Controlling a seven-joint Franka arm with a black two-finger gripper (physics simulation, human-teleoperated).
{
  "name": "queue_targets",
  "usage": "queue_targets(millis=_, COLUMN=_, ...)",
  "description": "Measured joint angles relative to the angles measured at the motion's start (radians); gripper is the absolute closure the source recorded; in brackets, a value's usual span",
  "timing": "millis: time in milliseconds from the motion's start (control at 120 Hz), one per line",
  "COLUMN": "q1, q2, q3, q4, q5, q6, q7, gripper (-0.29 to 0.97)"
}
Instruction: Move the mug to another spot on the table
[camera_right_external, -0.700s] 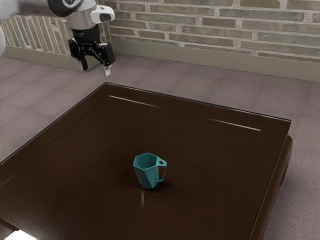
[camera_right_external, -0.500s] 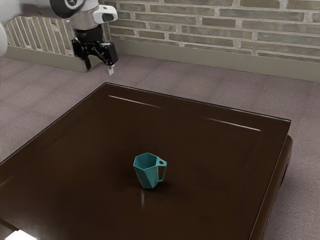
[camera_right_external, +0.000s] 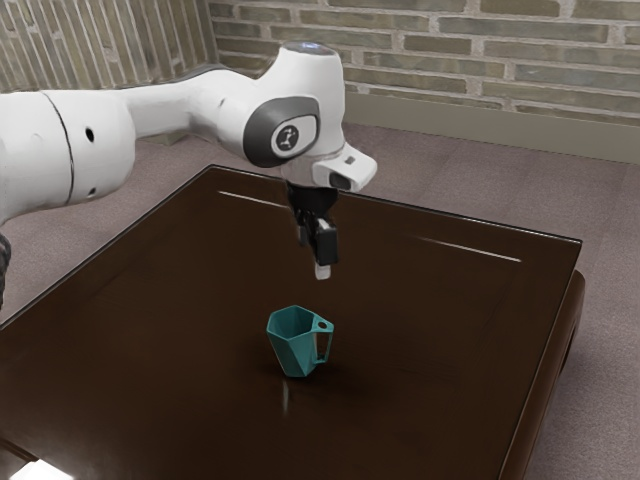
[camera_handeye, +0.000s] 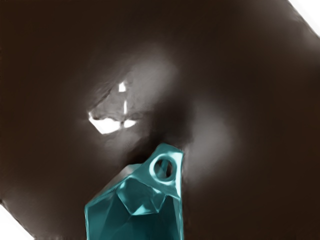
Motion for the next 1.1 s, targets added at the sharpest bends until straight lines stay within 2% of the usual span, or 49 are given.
queue_targets(millis=200, q1=-0.009, q2=0.080, q3=0.002, q4=-0.053, q5=0.001, q6=0.104, q7=0.174, gripper=0.00)
queue_targets(millis=483, q1=-0.031, q2=0.161, q3=0.011, q4=-0.075, q5=-0.039, q6=0.153, q7=0.348, gripper=0.00)
queue_targets(millis=1100, q1=-0.028, q2=0.244, q3=0.026, q4=-0.073, q5=-0.073, q6=0.175, q7=0.534, gripper=0.00)
